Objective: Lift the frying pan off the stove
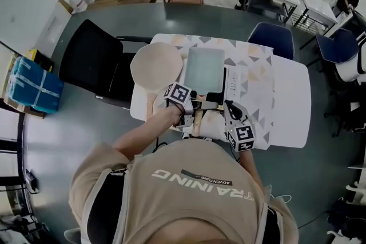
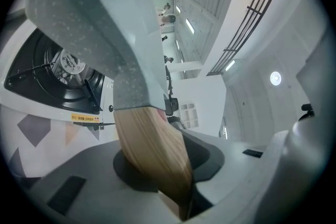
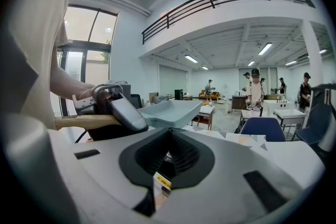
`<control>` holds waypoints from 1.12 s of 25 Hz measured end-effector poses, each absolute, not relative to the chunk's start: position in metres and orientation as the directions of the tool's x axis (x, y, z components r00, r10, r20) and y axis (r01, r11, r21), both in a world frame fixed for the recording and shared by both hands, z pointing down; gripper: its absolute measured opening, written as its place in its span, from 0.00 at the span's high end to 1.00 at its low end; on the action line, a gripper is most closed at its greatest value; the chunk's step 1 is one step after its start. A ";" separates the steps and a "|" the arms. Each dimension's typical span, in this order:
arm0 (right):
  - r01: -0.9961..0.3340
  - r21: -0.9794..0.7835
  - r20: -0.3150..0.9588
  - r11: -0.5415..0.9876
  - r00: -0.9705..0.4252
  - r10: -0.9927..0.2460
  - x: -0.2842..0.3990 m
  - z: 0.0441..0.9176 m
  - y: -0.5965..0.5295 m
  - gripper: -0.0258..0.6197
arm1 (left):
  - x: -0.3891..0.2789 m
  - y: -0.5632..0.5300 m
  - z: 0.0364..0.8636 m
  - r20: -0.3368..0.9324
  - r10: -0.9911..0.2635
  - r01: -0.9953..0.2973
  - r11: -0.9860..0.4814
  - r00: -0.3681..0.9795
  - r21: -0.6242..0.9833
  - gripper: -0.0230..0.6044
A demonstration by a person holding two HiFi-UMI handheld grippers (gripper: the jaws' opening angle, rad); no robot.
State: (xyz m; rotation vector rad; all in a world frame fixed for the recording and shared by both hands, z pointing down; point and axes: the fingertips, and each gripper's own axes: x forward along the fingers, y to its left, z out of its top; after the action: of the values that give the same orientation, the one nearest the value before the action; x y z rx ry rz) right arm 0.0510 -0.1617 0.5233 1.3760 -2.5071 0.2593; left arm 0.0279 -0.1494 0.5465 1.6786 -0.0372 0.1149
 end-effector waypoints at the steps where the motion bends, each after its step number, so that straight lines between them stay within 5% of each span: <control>1: -0.845 -0.027 0.317 0.535 -0.514 -0.797 0.050 0.524 -0.161 0.96 | 0.027 -0.150 0.546 0.102 0.042 -0.096 -0.116 0.994 0.989 0.78; 28: -0.864 -0.054 0.295 0.500 -0.492 -0.819 0.049 0.534 -0.167 0.96 | 0.012 -0.164 0.559 0.103 0.033 -0.096 -0.177 0.994 0.980 0.77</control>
State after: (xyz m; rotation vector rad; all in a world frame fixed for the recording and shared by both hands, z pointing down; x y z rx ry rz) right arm 0.0486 -0.1675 0.5337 1.4355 -2.5135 0.2859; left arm 0.0122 -0.1641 0.5588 1.7448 -0.0471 0.1140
